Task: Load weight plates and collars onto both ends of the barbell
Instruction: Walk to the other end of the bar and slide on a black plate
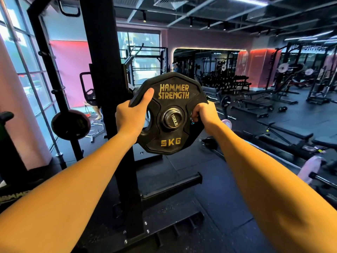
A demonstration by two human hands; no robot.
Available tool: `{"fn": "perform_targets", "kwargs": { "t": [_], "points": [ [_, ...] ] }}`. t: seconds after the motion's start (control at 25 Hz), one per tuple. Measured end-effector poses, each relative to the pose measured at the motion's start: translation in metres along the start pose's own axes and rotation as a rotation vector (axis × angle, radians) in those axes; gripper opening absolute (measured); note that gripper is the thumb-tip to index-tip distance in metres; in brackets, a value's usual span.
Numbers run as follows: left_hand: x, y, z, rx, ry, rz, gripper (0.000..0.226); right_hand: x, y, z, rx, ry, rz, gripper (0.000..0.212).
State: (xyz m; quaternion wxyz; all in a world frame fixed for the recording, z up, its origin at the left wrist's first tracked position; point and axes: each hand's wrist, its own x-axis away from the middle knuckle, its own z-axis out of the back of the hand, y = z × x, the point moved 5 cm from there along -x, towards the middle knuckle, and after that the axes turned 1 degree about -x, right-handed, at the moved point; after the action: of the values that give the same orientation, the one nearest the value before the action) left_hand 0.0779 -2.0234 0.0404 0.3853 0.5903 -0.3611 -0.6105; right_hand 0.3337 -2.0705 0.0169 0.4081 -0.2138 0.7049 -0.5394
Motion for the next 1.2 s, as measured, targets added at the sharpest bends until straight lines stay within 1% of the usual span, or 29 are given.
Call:
{"fn": "perform_targets", "kwargs": {
  "t": [0.2,0.36,0.52,0.64,0.68,0.8,0.88,0.96,1.08,1.2],
  "points": [
    [-0.018,-0.012,-0.003,0.031,0.007,0.011,0.061,-0.018,0.004,-0.011,0.003,-0.025,0.012,0.016],
    [-0.044,-0.025,-0.007,0.045,0.032,0.018,0.055,-0.043,0.008,-0.025,0.056,-0.049,0.033,0.029],
    [-0.076,-0.043,-0.013,0.042,0.051,0.009,0.052,-0.073,0.022,-0.042,0.034,-0.050,0.016,0.012],
    [-0.108,-0.061,-0.018,0.057,0.070,0.014,0.055,-0.103,0.035,-0.061,-0.013,-0.085,0.031,0.006],
    [-0.121,-0.068,-0.020,0.060,0.079,0.021,0.056,-0.116,0.039,-0.068,-0.016,-0.093,0.035,0.007],
    [-0.157,-0.090,-0.027,0.082,0.097,0.032,0.059,-0.153,0.052,-0.087,-0.002,-0.090,0.041,0.022],
    [-0.181,-0.104,-0.032,0.084,0.109,0.035,0.059,-0.178,0.061,-0.100,0.008,-0.100,0.041,0.026],
    [-0.208,-0.118,-0.037,0.089,0.120,0.041,0.059,-0.203,0.068,-0.116,0.021,-0.122,0.042,0.023],
    [-0.246,-0.137,-0.042,0.094,0.145,0.051,0.058,-0.237,0.076,-0.138,0.047,-0.124,0.050,0.006],
    [-0.278,-0.152,-0.047,0.084,0.144,0.065,0.055,-0.267,0.088,-0.156,0.084,-0.101,0.028,0.013]
  ]
}}
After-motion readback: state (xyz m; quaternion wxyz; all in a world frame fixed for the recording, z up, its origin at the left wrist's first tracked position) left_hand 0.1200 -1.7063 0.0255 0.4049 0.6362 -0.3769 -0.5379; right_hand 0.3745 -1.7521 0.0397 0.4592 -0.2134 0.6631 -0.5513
